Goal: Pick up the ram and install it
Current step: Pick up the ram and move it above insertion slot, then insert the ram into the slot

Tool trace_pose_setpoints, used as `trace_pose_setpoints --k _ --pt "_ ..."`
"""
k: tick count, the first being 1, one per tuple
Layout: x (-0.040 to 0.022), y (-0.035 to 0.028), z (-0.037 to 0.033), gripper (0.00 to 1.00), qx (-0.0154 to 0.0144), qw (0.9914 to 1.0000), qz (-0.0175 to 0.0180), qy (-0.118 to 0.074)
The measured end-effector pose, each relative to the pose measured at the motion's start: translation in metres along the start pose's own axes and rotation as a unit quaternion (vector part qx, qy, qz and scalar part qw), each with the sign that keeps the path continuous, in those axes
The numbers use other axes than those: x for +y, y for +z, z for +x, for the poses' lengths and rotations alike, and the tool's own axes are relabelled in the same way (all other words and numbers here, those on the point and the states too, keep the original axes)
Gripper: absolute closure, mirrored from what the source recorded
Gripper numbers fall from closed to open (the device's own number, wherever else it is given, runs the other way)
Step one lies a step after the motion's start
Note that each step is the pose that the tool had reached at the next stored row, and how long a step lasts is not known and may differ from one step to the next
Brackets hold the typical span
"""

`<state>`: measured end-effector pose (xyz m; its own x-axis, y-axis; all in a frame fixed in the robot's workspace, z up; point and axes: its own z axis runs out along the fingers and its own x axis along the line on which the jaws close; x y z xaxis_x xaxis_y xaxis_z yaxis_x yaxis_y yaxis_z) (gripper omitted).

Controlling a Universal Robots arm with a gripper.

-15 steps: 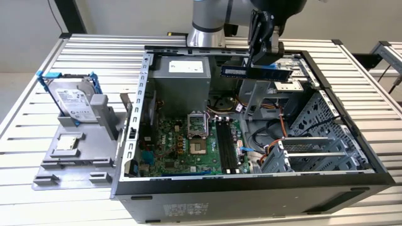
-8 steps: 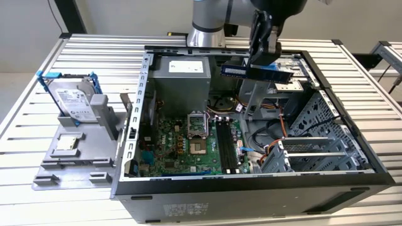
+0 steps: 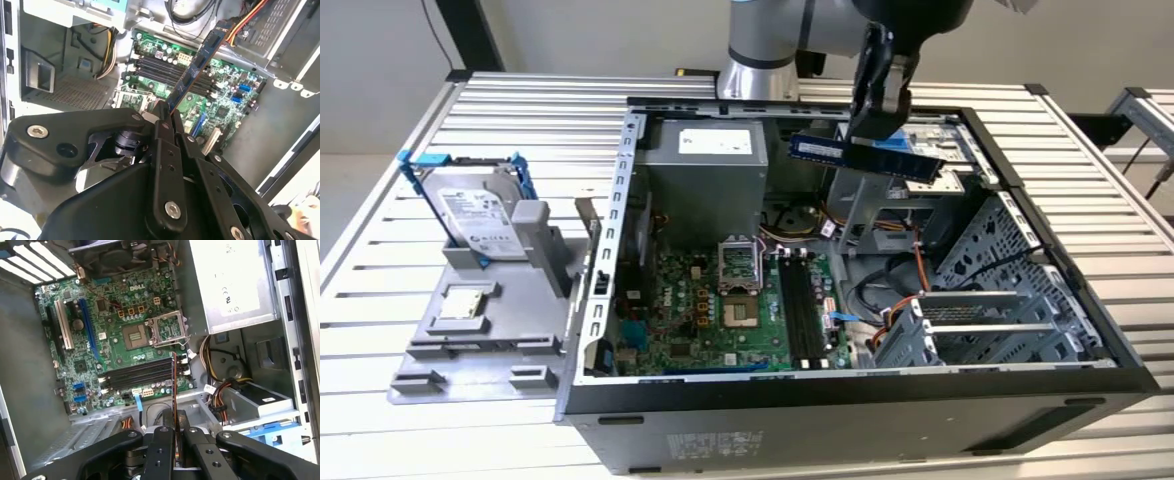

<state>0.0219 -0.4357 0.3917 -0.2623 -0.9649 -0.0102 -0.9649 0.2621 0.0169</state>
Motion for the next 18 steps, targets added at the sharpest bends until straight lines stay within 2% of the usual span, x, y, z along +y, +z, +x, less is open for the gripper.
trace_pose_setpoints --k 2,5,12,15,18 --pt "0.0000 0.0000 0.0000 1.00 -0.0002 0.99990 0.0001 0.014" --pt "0.0000 0.0000 0.0000 1.00 -0.0006 0.99932 0.0004 0.037" --pt "0.0000 0.0000 0.0000 1.00 -0.0009 0.99895 0.0005 0.046" --pt "0.0000 0.0000 -0.0001 1.00 -0.0013 0.99748 0.0008 0.071" --pt "0.0001 0.0000 0.0000 1.00 -0.0017 0.99522 0.0010 0.098"
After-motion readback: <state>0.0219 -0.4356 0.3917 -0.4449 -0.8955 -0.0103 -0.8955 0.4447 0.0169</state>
